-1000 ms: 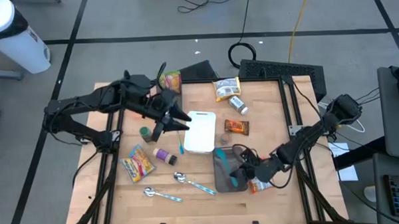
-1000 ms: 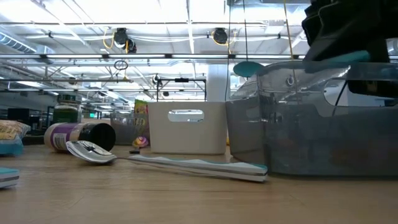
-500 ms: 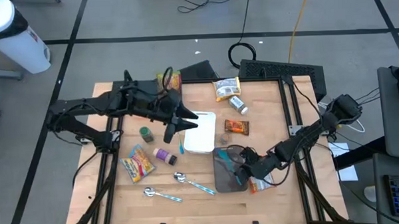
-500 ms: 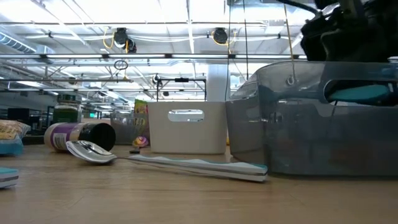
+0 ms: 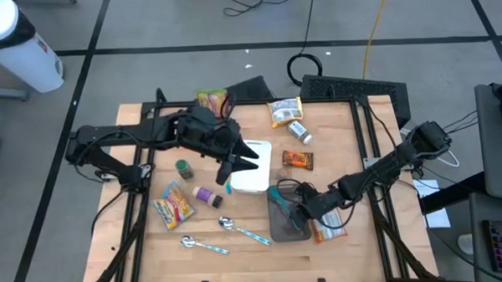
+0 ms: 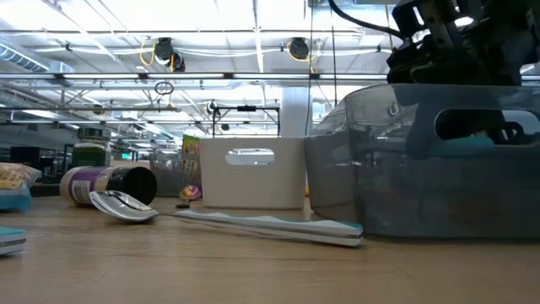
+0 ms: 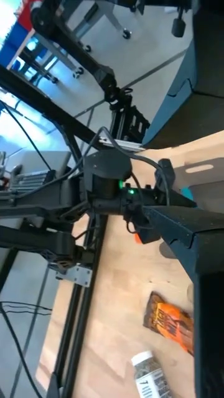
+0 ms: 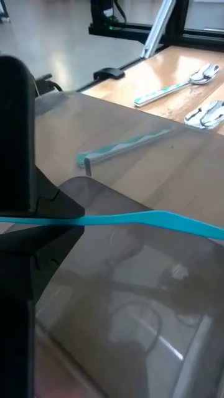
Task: Pick & Place Food Item
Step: Put the blue baby spoon into the bottom black bin, then put the white seasoning bottle into the white bin
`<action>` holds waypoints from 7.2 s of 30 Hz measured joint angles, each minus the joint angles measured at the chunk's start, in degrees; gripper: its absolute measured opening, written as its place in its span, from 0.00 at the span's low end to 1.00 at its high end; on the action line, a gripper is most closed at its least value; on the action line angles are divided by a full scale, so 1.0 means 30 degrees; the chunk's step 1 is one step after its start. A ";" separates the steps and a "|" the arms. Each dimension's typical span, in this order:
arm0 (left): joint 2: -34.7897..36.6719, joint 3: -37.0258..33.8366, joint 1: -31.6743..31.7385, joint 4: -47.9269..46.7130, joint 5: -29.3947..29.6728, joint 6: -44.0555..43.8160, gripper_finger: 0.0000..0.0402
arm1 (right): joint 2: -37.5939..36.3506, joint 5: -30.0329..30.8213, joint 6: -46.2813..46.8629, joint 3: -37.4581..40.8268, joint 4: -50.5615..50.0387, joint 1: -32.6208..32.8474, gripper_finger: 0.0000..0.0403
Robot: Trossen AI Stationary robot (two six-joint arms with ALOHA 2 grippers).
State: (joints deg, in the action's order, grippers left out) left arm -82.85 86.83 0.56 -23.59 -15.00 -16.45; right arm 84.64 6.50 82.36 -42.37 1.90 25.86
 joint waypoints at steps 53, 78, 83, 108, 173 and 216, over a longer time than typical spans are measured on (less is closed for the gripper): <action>0.0094 0.0000 -0.0001 0.0323 -0.1144 -0.0101 0.41 | -0.0186 -0.1726 -0.0286 0.0000 0.0524 -0.0231 0.23; 0.7627 0.0262 0.0342 -0.2684 0.3053 0.0924 0.41 | -0.9994 0.7886 -1.5610 0.0000 0.6589 -0.0923 0.22; 0.8201 0.0255 0.0342 -0.4758 0.5401 0.0457 0.41 | -1.0267 0.7845 -1.9634 0.0000 1.0324 -0.1750 0.22; 0.7084 0.0233 0.0342 -0.4205 0.6017 0.0417 0.41 | -1.1507 -0.3202 -2.1035 -0.0410 0.3558 -0.9709 0.21; 1.1335 -0.8631 1.4055 0.2426 -0.3971 0.1925 0.41 | 0.0517 -0.8690 -2.2510 -1.2861 -0.8883 -2.0622 0.18; 1.2868 -1.1060 1.4172 0.5487 -0.5013 -0.1129 0.41 | -0.0885 -0.4611 -2.2622 -0.7241 -1.5443 -1.9851 0.57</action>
State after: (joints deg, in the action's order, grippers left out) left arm -44.25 53.65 43.07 -7.13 -30.04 -19.84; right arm 81.99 -7.34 14.49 -64.09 -44.43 -33.69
